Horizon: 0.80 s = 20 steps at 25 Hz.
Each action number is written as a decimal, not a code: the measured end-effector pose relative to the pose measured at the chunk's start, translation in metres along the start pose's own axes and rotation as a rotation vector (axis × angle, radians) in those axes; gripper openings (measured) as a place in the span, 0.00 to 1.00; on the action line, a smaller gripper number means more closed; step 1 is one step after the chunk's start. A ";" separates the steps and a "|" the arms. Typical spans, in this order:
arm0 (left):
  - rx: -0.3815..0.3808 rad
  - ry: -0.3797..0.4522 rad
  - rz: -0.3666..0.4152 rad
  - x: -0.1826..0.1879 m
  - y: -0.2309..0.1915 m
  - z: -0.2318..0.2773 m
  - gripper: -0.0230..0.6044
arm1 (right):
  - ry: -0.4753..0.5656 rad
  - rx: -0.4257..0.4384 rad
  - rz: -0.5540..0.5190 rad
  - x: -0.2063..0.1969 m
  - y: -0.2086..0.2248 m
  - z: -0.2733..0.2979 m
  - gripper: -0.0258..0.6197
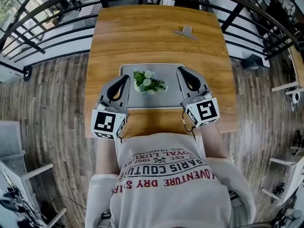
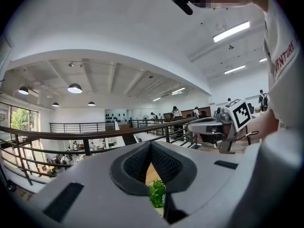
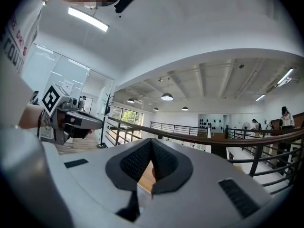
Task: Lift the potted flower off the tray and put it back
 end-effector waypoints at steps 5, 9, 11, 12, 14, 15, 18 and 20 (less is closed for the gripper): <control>-0.003 -0.013 -0.001 -0.002 0.003 0.005 0.06 | -0.006 -0.007 0.021 -0.004 0.005 0.001 0.08; 0.001 -0.014 -0.007 0.000 0.004 0.006 0.06 | 0.003 0.000 0.024 -0.004 0.007 0.002 0.08; -0.005 -0.011 -0.036 0.002 0.005 0.005 0.06 | 0.008 0.009 0.027 -0.004 0.007 0.001 0.08; -0.008 -0.006 -0.053 0.003 0.006 0.005 0.06 | 0.010 0.013 0.031 -0.004 0.006 0.000 0.08; -0.008 -0.001 -0.059 0.004 0.006 0.005 0.06 | 0.012 0.020 0.035 -0.004 0.006 0.000 0.08; -0.005 -0.003 -0.048 0.005 0.006 0.005 0.06 | 0.013 0.023 0.035 -0.004 0.006 0.001 0.08; -0.002 -0.014 -0.019 0.004 0.007 0.006 0.06 | 0.011 0.023 0.037 -0.005 0.005 0.003 0.08; -0.005 -0.016 -0.021 0.004 0.007 0.007 0.06 | 0.008 0.024 0.031 -0.005 0.005 0.005 0.08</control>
Point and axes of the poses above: the fingertips, and each gripper's own axes: z forward along the fingers, y to its right, x out of its top, the point moved 4 cm from there along -z, backward along the fingers, and after that the axes turned 5 degrees about x, right-handed, at the moved point
